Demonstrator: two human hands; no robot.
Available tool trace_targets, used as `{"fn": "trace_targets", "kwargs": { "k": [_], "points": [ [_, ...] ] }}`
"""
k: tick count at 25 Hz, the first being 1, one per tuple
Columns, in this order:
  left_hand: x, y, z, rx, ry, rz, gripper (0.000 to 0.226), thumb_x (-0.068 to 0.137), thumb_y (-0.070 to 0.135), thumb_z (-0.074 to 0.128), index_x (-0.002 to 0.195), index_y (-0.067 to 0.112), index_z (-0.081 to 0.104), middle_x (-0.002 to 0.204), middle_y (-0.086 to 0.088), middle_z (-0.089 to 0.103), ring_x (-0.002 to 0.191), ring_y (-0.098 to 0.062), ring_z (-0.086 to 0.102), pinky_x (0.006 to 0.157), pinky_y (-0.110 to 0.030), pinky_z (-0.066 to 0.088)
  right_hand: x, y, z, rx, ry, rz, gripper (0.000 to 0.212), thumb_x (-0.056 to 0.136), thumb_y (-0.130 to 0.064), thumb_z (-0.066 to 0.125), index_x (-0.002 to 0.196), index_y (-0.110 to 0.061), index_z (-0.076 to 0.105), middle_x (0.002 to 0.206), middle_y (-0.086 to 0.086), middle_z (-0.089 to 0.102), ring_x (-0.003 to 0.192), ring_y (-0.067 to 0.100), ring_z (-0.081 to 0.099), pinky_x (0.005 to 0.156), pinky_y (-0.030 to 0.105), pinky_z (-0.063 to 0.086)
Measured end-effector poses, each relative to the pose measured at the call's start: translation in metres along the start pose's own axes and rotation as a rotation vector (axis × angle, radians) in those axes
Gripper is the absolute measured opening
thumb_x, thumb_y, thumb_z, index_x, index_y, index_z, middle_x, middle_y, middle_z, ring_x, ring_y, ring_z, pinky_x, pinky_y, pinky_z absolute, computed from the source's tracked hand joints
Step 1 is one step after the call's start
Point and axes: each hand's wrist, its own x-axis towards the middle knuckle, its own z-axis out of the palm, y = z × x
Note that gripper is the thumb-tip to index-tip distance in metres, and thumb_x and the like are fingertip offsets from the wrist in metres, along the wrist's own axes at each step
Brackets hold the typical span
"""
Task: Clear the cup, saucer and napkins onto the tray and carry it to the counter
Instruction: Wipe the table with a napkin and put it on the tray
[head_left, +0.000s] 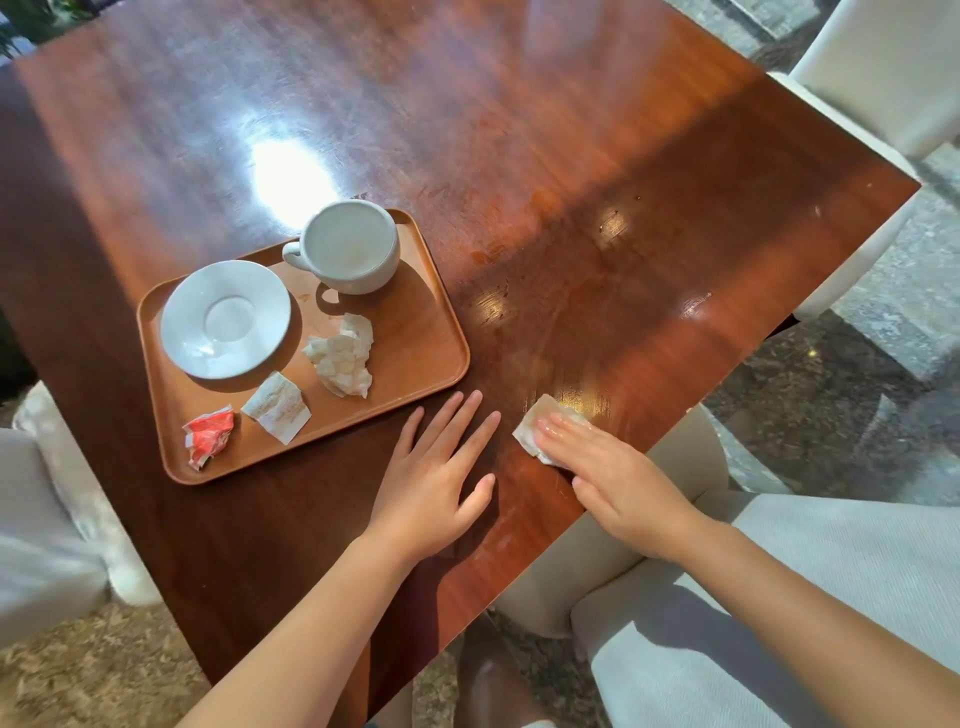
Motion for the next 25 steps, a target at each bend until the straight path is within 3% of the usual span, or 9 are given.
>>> {"fn": "trace_targets", "kwargs": {
  "k": [3,6,9,12,14,17,21,25],
  "points": [
    [0.0,0.0,0.001,0.0,0.004,-0.001,0.059,0.089,0.045,0.038,0.144,0.029,0.027,0.156,0.0,0.023,0.143,-0.01,0.004,0.115,-0.045,0.01,0.004,-0.003,-0.003,0.243,0.188,0.182,0.047,0.086,0.015,0.045,0.128,-0.006,0.052,0.135,-0.003,0.044,0.132,0.011,0.037,0.11,0.008,0.021],
    [0.0,0.001,0.001,0.0,0.008,0.002,0.059,0.088,0.044,0.038,0.144,0.028,0.028,0.155,0.0,0.024,0.143,-0.01,0.004,0.115,-0.044,0.009,0.007,0.004,-0.011,0.068,0.375,0.102,0.041,0.08,0.015,0.058,0.116,-0.004,0.063,0.126,0.009,0.059,0.123,0.02,0.051,0.107,0.028,0.039],
    [0.0,0.0,0.001,-0.005,0.011,0.0,0.059,0.088,0.045,0.038,0.144,0.028,0.028,0.155,0.0,0.024,0.143,-0.009,0.003,0.115,-0.043,0.008,0.009,0.008,-0.013,-0.138,0.211,-0.062,0.037,0.077,0.004,0.07,0.113,-0.003,0.065,0.125,0.019,0.061,0.116,0.035,0.056,0.091,0.048,0.052],
    [0.0,0.0,0.001,-0.008,0.011,0.002,0.059,0.089,0.045,0.037,0.144,0.029,0.027,0.156,0.0,0.024,0.143,-0.009,0.003,0.116,-0.044,0.008,0.014,0.01,-0.01,-0.207,0.071,-0.124,0.038,0.075,0.002,0.073,0.111,-0.006,0.066,0.127,0.021,0.059,0.114,0.038,0.057,0.077,0.05,0.057],
    [0.0,0.0,0.001,-0.01,0.017,0.003,0.059,0.089,0.045,0.037,0.144,0.029,0.026,0.156,0.0,0.024,0.143,-0.01,0.004,0.116,-0.044,0.008,0.014,0.008,-0.007,-0.296,0.085,-0.121,0.044,0.07,0.003,0.077,0.111,-0.008,0.066,0.127,0.017,0.061,0.113,0.035,0.059,0.076,0.046,0.057],
    [0.0,0.0,0.002,-0.012,0.023,0.004,0.059,0.089,0.044,0.038,0.144,0.028,0.027,0.155,-0.001,0.024,0.143,-0.01,0.005,0.116,-0.045,0.009,0.01,0.003,0.001,-0.468,0.207,-0.158,0.037,0.067,0.002,0.08,0.102,-0.005,0.069,0.119,0.017,0.066,0.104,0.033,0.064,0.075,0.039,0.056],
    [0.0,-0.001,0.004,-0.021,0.032,0.011,0.058,0.089,0.044,0.038,0.144,0.028,0.028,0.155,-0.001,0.025,0.143,-0.012,0.007,0.116,-0.046,0.01,0.007,-0.002,0.012,-0.419,0.245,-0.148,0.045,0.066,0.01,0.078,0.108,0.006,0.065,0.116,0.02,0.066,0.108,0.034,0.063,0.084,0.04,0.055],
    [-0.001,-0.001,0.004,-0.02,0.03,0.012,0.058,0.089,0.045,0.037,0.144,0.027,0.029,0.155,-0.001,0.024,0.143,-0.011,0.006,0.116,-0.045,0.009,-0.002,-0.018,0.019,-0.273,0.2,-0.074,0.045,0.067,0.013,0.075,0.11,0.008,0.063,0.114,0.02,0.067,0.108,0.036,0.062,0.074,0.044,0.061]
  ]
}}
